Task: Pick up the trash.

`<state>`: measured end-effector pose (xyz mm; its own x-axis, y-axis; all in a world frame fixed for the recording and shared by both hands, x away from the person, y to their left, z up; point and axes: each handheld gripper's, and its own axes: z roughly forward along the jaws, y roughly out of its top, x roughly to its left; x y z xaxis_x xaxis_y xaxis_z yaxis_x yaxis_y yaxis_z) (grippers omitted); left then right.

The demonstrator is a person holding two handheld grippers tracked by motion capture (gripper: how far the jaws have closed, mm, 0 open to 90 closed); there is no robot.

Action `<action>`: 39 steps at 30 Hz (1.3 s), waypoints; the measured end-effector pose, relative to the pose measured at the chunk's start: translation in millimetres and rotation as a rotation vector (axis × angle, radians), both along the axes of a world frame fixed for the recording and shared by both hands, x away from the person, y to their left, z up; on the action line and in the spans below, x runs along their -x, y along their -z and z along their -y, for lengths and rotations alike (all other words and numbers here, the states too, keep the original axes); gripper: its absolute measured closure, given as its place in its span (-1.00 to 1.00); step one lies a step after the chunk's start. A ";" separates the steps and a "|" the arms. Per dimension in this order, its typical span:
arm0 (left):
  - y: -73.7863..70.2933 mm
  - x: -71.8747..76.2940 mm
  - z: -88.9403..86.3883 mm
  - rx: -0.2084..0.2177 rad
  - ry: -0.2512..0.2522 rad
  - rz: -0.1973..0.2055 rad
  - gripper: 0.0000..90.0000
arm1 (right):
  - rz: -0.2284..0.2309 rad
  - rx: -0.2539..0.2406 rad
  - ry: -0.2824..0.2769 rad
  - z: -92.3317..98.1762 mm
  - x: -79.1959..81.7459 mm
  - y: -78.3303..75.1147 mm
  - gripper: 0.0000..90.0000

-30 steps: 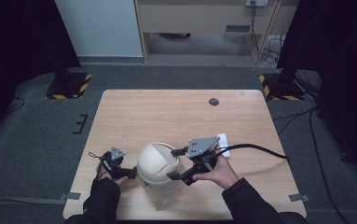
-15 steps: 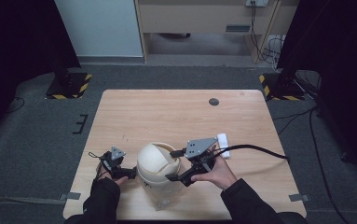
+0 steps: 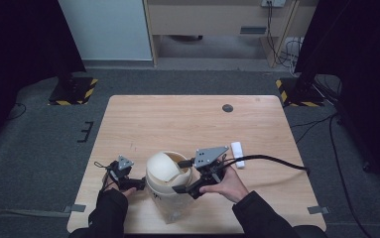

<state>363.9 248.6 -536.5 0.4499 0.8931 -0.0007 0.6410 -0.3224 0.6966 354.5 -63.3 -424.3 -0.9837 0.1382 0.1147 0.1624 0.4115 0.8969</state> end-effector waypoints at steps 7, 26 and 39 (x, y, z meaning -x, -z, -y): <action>0.0 0.0 0.0 0.000 0.000 0.000 -1.00 | 0.015 -0.044 0.037 -6.1 2.7 -8.3 -0.62; 0.0 0.0 0.0 0.000 0.000 0.001 -1.00 | 0.017 -0.086 0.088 -9.0 -0.2 -19.2 -0.61; 0.0 0.0 0.0 0.000 0.000 0.000 -1.00 | 0.051 -0.120 0.138 14.1 -6.7 -32.2 -0.56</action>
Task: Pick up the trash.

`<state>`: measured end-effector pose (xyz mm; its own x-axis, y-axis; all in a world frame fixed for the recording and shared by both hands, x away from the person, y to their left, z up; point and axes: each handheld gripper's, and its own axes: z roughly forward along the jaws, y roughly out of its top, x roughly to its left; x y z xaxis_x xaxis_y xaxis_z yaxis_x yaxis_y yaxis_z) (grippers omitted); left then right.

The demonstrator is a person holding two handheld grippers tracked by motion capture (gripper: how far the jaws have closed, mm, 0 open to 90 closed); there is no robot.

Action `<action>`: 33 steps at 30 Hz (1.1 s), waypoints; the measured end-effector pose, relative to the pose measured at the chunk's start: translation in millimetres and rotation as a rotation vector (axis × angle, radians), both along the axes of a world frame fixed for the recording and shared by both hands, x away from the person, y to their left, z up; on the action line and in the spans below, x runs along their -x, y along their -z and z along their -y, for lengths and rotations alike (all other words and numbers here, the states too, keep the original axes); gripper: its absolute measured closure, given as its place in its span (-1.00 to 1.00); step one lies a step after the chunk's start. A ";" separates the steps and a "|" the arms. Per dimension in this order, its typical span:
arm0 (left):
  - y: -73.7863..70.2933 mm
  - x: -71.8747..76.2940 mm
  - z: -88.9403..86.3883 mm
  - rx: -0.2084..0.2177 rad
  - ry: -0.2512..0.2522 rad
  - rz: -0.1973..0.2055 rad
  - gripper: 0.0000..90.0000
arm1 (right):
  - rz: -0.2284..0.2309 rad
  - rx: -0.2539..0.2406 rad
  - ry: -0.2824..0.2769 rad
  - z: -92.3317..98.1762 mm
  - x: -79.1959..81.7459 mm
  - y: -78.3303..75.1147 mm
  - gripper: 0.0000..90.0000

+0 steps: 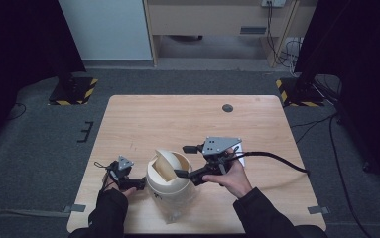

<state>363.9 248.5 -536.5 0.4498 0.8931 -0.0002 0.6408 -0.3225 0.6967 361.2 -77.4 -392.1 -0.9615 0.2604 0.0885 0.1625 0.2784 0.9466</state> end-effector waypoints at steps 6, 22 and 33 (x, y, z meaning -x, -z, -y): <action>0.0 0.0 0.0 0.000 0.000 0.000 -1.00 | 0.004 -0.040 0.039 25.9 1.1 -6.9 -0.55; 0.0 0.0 0.0 0.000 0.000 0.000 -1.00 | 0.031 -0.044 0.342 103.0 -26.0 -2.4 -0.65; 0.0 0.0 0.0 0.000 0.000 0.000 -1.00 | 0.023 -0.007 0.519 130.3 -43.2 14.5 -0.55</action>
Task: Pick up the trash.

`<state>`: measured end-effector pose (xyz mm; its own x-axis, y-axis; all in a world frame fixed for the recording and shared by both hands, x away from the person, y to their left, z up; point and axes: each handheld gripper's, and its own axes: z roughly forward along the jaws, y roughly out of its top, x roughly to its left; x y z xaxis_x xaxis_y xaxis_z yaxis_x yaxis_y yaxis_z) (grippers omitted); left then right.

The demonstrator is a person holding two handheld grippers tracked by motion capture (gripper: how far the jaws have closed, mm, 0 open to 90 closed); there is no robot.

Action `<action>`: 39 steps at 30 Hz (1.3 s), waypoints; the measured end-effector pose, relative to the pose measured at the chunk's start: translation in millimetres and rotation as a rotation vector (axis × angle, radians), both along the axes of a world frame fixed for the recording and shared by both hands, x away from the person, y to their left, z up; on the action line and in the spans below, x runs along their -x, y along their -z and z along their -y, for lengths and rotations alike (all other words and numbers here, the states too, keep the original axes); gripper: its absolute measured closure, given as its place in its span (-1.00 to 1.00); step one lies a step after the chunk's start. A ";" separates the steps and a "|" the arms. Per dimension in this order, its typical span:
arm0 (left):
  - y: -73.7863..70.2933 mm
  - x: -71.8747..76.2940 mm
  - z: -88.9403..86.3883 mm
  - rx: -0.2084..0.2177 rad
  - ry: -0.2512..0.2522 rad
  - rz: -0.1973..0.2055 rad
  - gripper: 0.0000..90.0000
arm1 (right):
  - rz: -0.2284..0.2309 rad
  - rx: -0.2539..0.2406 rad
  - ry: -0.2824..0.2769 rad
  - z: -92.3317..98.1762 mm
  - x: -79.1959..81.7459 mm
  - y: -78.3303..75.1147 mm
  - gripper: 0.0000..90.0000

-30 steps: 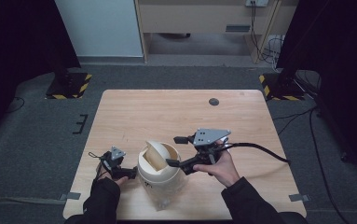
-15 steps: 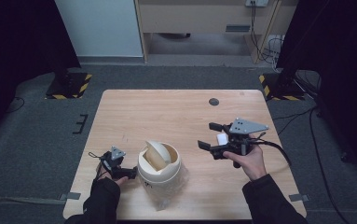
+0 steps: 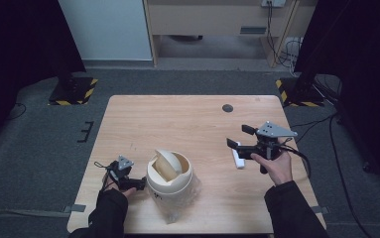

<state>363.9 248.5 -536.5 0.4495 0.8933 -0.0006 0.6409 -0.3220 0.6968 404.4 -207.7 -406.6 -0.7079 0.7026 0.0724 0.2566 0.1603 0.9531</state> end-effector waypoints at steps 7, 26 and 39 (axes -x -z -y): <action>0.0 0.0 0.0 0.000 0.000 0.000 -1.00 | -0.014 0.015 0.082 11.6 -14.3 15.8 -0.42; 0.0 0.0 0.0 0.000 0.000 0.000 -1.00 | -0.162 0.160 0.176 28.4 -45.7 74.0 -0.17; 0.0 0.0 0.0 0.000 0.000 0.000 -1.00 | -0.282 0.218 0.191 34.1 -60.7 106.7 0.03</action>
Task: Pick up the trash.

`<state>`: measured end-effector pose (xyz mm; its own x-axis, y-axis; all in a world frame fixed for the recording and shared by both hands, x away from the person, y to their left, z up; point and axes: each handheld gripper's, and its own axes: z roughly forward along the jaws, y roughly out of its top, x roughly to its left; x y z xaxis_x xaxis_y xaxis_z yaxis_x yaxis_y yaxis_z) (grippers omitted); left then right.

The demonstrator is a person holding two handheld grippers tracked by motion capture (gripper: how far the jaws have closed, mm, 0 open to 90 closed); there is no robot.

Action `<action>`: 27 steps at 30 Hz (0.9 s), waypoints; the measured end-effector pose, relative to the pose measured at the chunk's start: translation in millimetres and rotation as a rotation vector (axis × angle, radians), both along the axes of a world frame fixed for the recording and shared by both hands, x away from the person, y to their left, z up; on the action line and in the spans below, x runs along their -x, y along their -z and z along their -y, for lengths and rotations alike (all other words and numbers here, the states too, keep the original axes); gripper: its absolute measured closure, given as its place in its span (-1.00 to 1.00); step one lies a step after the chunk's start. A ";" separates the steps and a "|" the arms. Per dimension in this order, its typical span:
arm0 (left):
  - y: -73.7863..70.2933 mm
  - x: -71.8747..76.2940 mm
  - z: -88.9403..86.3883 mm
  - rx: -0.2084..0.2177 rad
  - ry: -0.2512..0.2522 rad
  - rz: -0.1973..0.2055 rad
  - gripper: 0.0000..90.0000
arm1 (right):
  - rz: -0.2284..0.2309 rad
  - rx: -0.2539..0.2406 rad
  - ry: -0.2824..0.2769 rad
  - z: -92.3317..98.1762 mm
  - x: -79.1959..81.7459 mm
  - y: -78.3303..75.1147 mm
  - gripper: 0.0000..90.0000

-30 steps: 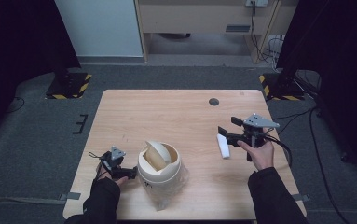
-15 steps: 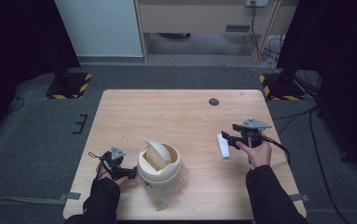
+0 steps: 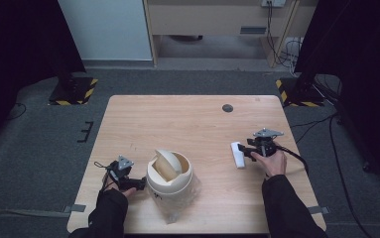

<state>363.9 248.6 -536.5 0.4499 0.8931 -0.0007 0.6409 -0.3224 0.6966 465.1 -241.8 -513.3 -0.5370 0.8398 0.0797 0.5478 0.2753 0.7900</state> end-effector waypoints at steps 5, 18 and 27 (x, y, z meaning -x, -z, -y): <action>0.0 0.0 0.0 0.000 0.000 0.000 -1.00 | -0.025 0.011 -0.005 -3.4 -2.6 6.5 0.05; 0.0 0.0 0.0 0.000 0.000 0.000 -1.00 | -0.083 0.046 -0.032 -12.8 -4.0 15.7 0.20; 0.0 0.0 0.0 0.000 0.000 0.000 -1.00 | -0.084 0.019 -0.029 -14.0 -2.5 19.1 0.36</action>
